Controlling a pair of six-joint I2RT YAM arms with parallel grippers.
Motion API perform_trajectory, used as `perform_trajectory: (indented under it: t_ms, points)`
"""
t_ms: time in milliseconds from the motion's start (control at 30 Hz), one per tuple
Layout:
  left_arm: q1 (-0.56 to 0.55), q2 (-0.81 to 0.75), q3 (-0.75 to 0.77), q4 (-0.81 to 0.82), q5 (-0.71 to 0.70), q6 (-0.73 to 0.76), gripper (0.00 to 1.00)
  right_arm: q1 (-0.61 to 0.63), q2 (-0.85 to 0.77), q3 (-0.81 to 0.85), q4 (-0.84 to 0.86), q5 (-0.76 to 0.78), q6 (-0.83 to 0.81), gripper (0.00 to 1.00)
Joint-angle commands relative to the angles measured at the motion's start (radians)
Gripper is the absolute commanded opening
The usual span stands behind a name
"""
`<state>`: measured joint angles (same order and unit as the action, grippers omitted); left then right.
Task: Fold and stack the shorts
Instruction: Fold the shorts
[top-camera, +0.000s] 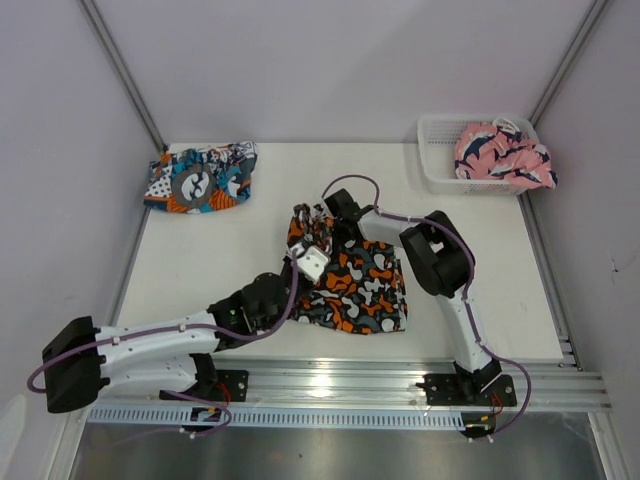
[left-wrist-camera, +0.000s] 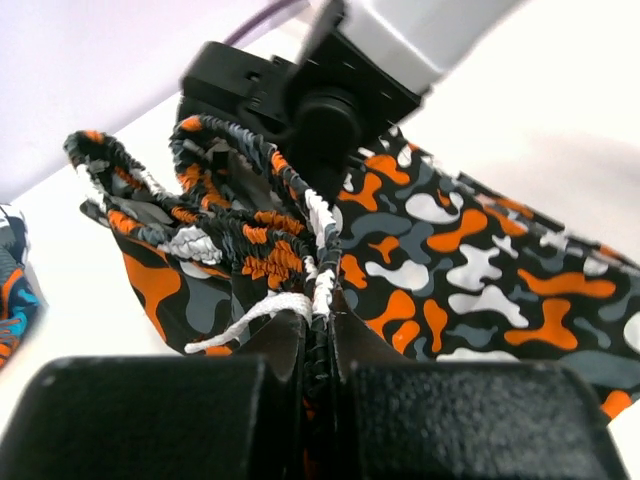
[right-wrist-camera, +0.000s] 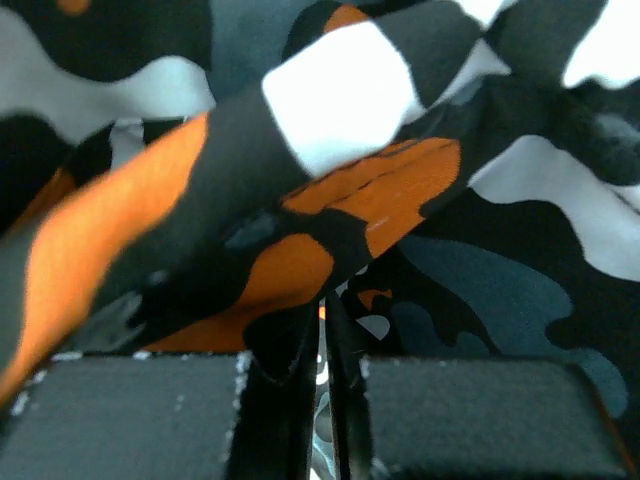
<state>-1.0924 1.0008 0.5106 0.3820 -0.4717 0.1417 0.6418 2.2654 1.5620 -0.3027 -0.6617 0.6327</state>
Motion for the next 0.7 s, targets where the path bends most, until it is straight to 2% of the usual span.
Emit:
perform_trajectory:
  t_ms: [0,133,267,400,567,667]
  points:
    - [-0.063,0.044,0.074,0.055,-0.082,0.124,0.0,-0.021,0.01,0.018,-0.015,0.022,0.012,0.1]
    - [-0.07,0.078,0.068,0.064,-0.068,0.13,0.0,-0.045,-0.035,0.033,-0.018,0.005,0.015,0.17]
    - [-0.077,0.097,0.089,0.058,-0.081,0.147,0.0,-0.062,-0.092,0.069,-0.073,0.014,-0.002,0.36]
    - [-0.078,0.117,0.097,0.052,-0.123,0.15,0.0,-0.102,-0.158,0.05,-0.065,0.034,0.007,0.42]
    - [-0.078,0.122,0.092,0.058,-0.146,0.142,0.0,-0.143,-0.245,0.058,-0.126,0.072,-0.013,0.44]
    - [-0.078,0.119,0.097,0.058,-0.143,0.142,0.0,-0.188,-0.346,-0.008,-0.161,0.122,-0.045,0.44]
